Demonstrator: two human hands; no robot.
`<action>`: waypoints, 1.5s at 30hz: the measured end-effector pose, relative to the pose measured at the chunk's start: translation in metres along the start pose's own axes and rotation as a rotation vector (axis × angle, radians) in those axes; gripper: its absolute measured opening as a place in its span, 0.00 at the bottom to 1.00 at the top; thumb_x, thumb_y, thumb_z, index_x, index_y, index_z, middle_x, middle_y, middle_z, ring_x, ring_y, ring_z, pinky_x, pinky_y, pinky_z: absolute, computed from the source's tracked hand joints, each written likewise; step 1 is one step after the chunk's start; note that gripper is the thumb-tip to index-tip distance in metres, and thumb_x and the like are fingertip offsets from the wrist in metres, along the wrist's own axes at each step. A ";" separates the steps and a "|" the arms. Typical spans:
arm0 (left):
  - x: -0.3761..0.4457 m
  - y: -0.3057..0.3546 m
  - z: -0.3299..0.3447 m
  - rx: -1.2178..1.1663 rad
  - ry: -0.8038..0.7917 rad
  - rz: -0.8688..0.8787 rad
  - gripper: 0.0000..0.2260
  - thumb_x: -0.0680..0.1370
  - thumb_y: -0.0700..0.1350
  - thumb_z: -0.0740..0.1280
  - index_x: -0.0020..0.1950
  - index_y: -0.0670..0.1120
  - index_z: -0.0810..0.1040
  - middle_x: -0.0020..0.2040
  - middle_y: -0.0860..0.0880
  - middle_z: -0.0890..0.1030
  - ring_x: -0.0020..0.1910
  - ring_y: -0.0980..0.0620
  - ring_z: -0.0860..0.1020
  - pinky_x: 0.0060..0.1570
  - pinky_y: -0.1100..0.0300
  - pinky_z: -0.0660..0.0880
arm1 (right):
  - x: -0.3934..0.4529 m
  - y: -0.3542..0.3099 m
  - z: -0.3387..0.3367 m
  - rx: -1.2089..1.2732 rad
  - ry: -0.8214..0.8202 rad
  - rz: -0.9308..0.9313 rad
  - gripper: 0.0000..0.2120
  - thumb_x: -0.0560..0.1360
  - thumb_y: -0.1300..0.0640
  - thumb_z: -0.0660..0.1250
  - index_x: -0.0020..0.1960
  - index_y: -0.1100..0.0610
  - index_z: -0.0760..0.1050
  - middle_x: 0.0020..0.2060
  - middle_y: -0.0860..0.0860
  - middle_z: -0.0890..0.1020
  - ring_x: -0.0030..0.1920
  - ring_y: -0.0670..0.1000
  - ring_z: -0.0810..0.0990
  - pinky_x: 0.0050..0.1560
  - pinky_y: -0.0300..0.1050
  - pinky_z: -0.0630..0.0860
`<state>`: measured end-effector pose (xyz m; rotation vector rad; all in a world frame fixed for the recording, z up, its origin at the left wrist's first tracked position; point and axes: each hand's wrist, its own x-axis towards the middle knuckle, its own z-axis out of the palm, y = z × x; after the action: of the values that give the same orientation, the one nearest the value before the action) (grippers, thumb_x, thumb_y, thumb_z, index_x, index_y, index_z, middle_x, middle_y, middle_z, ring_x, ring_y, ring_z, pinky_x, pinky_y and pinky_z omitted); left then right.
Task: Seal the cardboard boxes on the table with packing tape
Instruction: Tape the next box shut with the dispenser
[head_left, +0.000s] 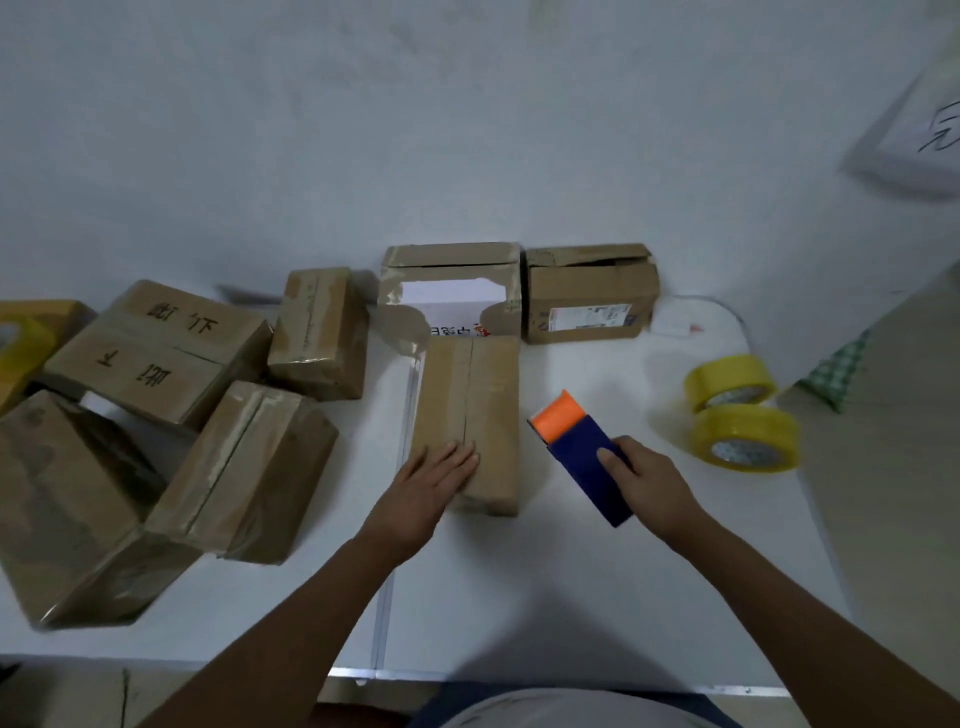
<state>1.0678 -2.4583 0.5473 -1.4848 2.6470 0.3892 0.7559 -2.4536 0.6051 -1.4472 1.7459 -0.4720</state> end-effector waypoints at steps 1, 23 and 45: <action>0.010 0.004 -0.006 -0.026 0.011 -0.062 0.35 0.80 0.33 0.58 0.81 0.53 0.45 0.81 0.56 0.45 0.80 0.56 0.41 0.78 0.53 0.42 | -0.002 -0.004 -0.003 0.043 0.001 0.000 0.12 0.81 0.49 0.59 0.49 0.57 0.74 0.39 0.53 0.81 0.40 0.54 0.79 0.41 0.50 0.73; 0.029 0.083 -0.089 -1.658 -0.060 -0.626 0.10 0.79 0.48 0.69 0.40 0.52 0.87 0.44 0.49 0.86 0.43 0.57 0.84 0.39 0.68 0.77 | -0.019 -0.023 -0.017 -0.174 -0.106 -0.149 0.17 0.80 0.42 0.58 0.46 0.54 0.76 0.38 0.48 0.82 0.37 0.44 0.81 0.35 0.37 0.72; 0.012 0.067 -0.066 -1.462 0.308 -0.764 0.07 0.81 0.42 0.65 0.51 0.40 0.81 0.46 0.43 0.82 0.45 0.49 0.80 0.50 0.59 0.79 | -0.009 -0.042 -0.020 -0.372 -0.275 -0.253 0.21 0.79 0.38 0.56 0.52 0.54 0.76 0.42 0.48 0.81 0.37 0.43 0.77 0.34 0.33 0.67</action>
<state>1.0087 -2.4519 0.6210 -2.7514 1.4010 2.3535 0.7680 -2.4608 0.6501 -1.9097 1.4873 -0.0670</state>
